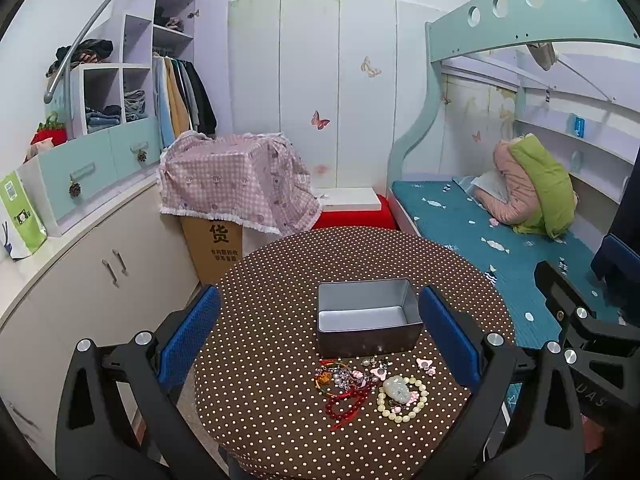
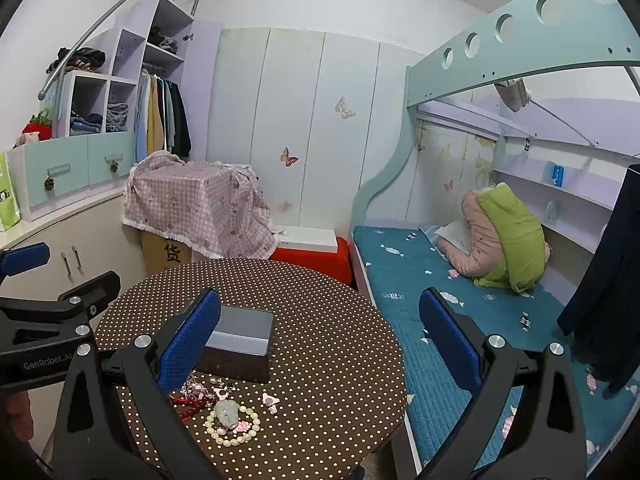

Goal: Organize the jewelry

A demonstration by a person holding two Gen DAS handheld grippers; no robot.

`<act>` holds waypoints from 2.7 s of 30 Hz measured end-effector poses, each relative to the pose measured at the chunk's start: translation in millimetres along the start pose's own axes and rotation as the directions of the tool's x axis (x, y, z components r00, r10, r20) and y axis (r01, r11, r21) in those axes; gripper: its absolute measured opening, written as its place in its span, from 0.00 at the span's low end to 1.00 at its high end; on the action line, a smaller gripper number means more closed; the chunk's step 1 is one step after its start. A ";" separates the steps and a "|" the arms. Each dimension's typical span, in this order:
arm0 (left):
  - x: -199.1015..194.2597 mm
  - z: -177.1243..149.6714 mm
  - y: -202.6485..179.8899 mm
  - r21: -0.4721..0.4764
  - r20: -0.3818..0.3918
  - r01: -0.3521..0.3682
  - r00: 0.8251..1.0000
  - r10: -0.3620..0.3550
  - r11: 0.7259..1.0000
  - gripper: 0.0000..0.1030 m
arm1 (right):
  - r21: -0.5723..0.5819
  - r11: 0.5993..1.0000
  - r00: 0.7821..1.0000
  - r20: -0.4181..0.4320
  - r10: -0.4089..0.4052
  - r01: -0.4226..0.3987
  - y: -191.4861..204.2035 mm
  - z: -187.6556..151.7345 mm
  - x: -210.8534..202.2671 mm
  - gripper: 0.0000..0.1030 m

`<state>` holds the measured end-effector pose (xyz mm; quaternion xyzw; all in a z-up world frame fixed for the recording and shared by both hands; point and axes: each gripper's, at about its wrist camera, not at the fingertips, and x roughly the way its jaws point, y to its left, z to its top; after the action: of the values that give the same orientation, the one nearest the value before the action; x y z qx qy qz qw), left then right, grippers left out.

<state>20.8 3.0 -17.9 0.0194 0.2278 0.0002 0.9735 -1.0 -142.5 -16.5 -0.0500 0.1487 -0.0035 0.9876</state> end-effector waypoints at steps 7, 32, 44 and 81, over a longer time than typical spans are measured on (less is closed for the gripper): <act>-3.4 -0.4 0.3 0.005 0.006 0.000 1.000 0.000 1.000 0.95 | 0.001 1.000 1.000 0.001 -0.004 0.004 0.0 0.3 -0.2 0.93; -10.8 6.7 0.1 0.010 0.003 -0.002 1.000 0.002 1.000 0.95 | 0.003 1.000 1.000 -0.013 0.016 -0.016 -1.2 1.9 -1.9 0.93; -9.1 6.3 2.7 0.004 -0.008 0.000 1.000 0.000 1.000 0.95 | 0.006 1.000 1.000 -0.021 0.016 -0.016 1.5 4.1 0.1 0.93; 79.2 -55.4 19.3 0.000 -0.322 -0.029 0.946 0.027 1.000 0.95 | 0.039 0.998 0.959 -0.278 0.059 -0.050 2.5 -46.2 62.6 0.93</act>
<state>67.4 25.0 -101.9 0.0201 0.3832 0.0176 0.9233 45.2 -145.9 -79.0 -0.0294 0.2875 0.0142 0.9572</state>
